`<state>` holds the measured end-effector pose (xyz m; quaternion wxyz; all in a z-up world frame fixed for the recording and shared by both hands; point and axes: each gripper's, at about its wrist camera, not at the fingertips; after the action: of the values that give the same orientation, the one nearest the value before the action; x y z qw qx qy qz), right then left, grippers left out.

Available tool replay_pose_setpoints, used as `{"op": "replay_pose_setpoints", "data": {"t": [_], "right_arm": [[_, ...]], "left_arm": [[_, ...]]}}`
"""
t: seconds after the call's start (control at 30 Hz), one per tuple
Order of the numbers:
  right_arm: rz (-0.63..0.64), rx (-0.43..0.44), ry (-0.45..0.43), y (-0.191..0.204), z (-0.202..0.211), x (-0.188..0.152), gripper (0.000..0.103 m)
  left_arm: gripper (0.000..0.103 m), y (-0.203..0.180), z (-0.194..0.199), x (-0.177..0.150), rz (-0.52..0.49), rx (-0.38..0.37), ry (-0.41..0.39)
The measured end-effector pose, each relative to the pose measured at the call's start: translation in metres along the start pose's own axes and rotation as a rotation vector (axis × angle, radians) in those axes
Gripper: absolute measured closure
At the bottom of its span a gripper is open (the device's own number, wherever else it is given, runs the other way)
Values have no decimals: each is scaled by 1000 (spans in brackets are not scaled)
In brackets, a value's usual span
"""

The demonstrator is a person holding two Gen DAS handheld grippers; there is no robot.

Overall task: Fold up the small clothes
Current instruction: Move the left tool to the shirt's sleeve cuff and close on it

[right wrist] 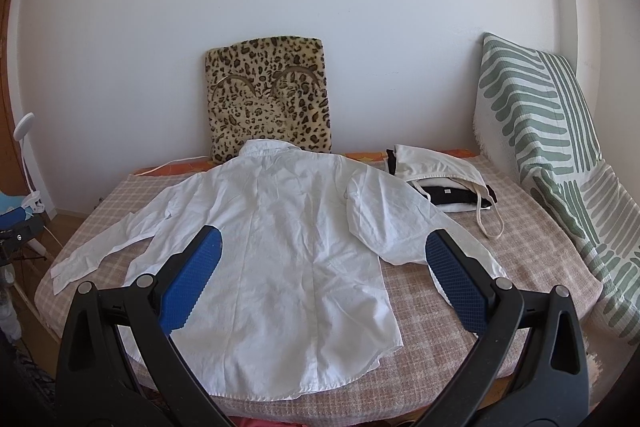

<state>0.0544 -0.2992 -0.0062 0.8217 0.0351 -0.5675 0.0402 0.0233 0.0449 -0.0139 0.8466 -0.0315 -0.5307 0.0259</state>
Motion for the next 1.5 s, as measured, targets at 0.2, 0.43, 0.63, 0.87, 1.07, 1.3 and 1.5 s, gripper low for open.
{"op": "replay_pose_setpoints", "data": {"t": [0.2,0.43,0.63,0.87,1.07,1.3,1.5], "right_arm": [[4,70,26,17,-18,8,0],[62,170,93,58,-51,20,0],[138,290,148,110,-77,28,0],[187,422,238,168,-112,35,2],[218,512,371,225,-149,36,13],[181,588,527,282,-192,31,26],[173,599,601,316,-218,23,27]], "left_arm": [[0,48,-8,-3,44,83,49],[0,106,-22,-15,80,127,164],[4,157,-23,-28,172,126,173],[23,228,-42,-43,314,150,250],[38,289,-60,-71,489,128,347],[56,327,-88,-108,659,53,455],[56,343,-102,-114,671,49,468]]}}
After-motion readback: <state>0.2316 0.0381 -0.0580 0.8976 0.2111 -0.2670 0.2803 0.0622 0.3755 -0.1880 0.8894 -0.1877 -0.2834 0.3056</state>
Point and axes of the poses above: each gripper's, at about its wrist camera, not at the fingertips, and z roughly against the way its jaws point, y to its left, x to its top, and after that the axes turned 4 degrees about -y, right-handed
